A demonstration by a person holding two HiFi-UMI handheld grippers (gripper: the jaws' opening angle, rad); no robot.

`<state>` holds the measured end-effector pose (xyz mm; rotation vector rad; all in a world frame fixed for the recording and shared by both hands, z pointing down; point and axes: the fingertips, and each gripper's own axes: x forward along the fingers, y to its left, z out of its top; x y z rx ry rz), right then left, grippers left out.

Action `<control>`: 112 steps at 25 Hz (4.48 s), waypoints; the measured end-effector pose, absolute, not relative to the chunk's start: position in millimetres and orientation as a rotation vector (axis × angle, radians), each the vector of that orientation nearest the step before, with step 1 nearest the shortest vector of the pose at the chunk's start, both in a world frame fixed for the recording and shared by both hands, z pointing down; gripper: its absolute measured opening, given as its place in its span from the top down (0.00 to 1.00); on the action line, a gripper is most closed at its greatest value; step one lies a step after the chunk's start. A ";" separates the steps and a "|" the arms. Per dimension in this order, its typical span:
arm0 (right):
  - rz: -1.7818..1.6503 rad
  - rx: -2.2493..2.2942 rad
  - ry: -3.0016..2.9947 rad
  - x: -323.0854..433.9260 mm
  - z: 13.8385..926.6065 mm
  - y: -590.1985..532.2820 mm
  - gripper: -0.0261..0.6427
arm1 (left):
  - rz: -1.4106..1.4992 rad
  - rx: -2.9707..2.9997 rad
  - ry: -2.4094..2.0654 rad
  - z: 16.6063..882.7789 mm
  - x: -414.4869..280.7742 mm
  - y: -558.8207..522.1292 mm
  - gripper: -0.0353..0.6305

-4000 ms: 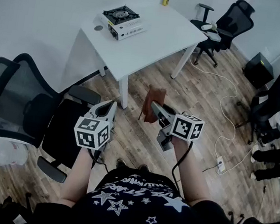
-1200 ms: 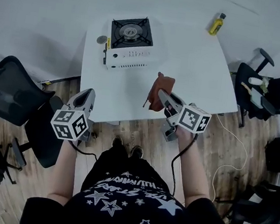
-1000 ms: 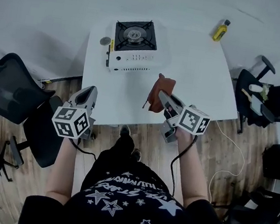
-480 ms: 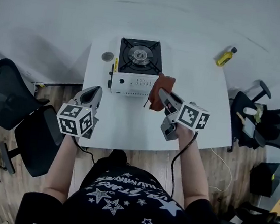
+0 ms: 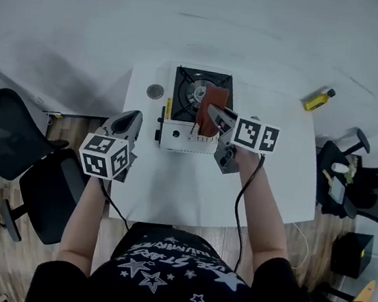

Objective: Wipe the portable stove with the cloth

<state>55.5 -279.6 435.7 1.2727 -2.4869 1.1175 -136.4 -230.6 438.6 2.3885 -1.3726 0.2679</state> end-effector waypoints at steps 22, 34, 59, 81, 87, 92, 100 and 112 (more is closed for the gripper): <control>0.991 1.037 -2.321 -65.2 485.3 -422.7 0.87 | 0.286 2.300 -1.392 465.1 -174.9 -320.2 0.94; 0.830 1.011 -2.175 -41.1 517.6 -451.7 0.87 | 0.336 2.234 -1.438 480.8 -164.3 -327.8 0.94; 1.102 1.232 -2.148 133.5 517.0 -448.0 0.87 | 0.457 2.295 -1.386 478.4 -58.8 -352.0 0.94; 1.096 1.195 -2.261 118.6 460.1 -421.3 0.87 | 0.447 2.327 -1.427 456.4 -76.2 -346.8 0.94; 1.061 1.038 -2.346 31.4 443.5 -411.3 0.87 | 0.416 2.286 -1.491 451.1 -124.9 -339.2 0.94; 1.093 0.966 -2.324 -23.7 463.9 -401.3 0.87 | 0.396 2.243 -1.510 458.4 -159.7 -332.3 0.94; 1.038 0.936 -2.207 -52.1 514.3 -393.0 0.87 | 0.401 2.212 -1.484 478.1 -175.5 -324.8 0.94; 1.066 0.993 -2.173 -8.1 523.0 -396.6 0.87 | 0.421 2.251 -1.428 480.7 -148.8 -338.7 0.94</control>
